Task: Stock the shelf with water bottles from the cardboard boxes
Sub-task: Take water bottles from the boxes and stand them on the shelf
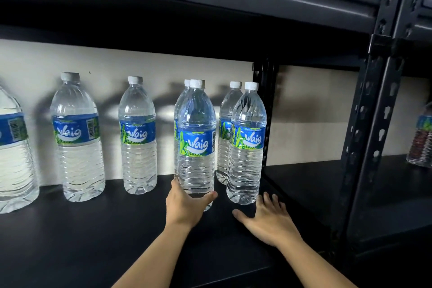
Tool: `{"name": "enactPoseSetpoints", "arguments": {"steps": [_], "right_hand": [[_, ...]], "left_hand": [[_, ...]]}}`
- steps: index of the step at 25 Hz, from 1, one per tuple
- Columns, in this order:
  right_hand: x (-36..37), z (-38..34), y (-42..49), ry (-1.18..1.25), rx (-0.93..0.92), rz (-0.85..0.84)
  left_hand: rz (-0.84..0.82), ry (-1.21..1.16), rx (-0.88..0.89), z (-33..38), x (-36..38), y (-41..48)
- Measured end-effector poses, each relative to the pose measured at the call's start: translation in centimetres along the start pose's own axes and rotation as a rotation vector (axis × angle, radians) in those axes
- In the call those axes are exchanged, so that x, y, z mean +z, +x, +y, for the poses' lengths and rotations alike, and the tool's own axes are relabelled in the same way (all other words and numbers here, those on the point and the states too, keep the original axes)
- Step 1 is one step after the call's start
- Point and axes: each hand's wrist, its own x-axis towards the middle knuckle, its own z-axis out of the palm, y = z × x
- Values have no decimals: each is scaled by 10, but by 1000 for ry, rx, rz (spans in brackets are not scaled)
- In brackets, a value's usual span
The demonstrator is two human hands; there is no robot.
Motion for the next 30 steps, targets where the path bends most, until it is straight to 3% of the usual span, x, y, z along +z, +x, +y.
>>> {"name": "enactPoseSetpoints", "arguments": {"steps": [30], "right_hand": [[-4,-3,-4,4,3,57]], "left_hand": [[19,122,14,0,3,-5]]}}
